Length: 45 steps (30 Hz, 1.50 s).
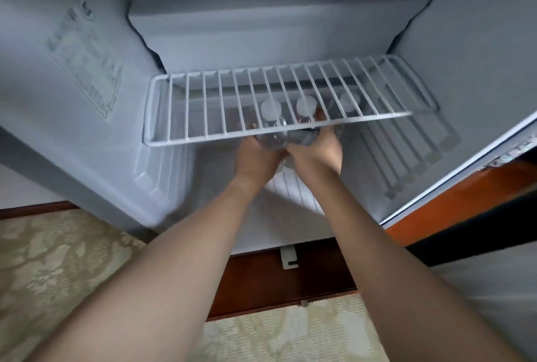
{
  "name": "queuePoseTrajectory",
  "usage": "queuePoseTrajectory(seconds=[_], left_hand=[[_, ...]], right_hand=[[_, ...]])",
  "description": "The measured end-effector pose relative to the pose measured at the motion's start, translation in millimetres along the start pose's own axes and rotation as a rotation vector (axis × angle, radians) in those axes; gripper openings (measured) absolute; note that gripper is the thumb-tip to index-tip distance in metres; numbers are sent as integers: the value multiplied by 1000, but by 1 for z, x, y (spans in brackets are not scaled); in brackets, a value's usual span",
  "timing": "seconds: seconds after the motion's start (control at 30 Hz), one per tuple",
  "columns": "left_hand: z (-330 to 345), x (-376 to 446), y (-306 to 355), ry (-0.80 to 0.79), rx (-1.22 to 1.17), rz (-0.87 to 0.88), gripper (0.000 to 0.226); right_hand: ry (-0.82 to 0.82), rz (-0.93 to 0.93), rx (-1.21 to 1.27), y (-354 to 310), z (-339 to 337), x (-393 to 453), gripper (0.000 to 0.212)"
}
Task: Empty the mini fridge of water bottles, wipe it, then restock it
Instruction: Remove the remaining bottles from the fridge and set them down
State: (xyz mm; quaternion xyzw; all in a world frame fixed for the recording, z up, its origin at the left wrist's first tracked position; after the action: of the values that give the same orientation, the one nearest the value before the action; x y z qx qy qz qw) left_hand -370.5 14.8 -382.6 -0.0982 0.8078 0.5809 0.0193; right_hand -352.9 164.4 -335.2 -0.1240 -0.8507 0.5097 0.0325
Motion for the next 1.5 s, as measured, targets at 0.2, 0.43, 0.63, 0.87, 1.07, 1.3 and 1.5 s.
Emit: queuePoseTrajectory(seconds=[0.2, 0.43, 0.63, 0.87, 1.07, 1.3, 1.5], left_hand=[[-6, -41, -9, -141, -79, 8, 50], [-26, -123, -39, -82, -49, -58, 46], [-24, -135, -37, -82, -135, -18, 30], [-9, -180, 31, -278, -233, 77, 39], [0, -259, 171, -525, -281, 351, 30], [-12, -374, 296, -704, -393, 550, 37], [34, -512, 356, -869, -445, 577, 51]], right_hand=[[-232, 26, -1, 0, -6, -9, 51], [-326, -76, 53, 23, -3, -82, 54], [-343, -18, 286, 50, 10, -99, 52], [-211, -73, 477, 12, -71, -157, 46], [-68, -234, 520, -80, -200, -238, 32], [91, -372, 578, -154, -313, -347, 36], [296, -404, 513, -151, -424, -470, 45]])
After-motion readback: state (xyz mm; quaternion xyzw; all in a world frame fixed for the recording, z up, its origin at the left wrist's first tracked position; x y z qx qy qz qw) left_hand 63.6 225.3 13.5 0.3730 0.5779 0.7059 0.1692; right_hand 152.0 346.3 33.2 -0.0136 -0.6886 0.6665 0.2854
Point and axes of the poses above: each hand's wrist, its own x-axis towards the middle knuckle, its own z-axis out of the palm, y = z × x, the point moved 6 cm from there along x, towards the middle knuckle, and after that the axes turned 6 degrees about -y, right-handed, at the moved point
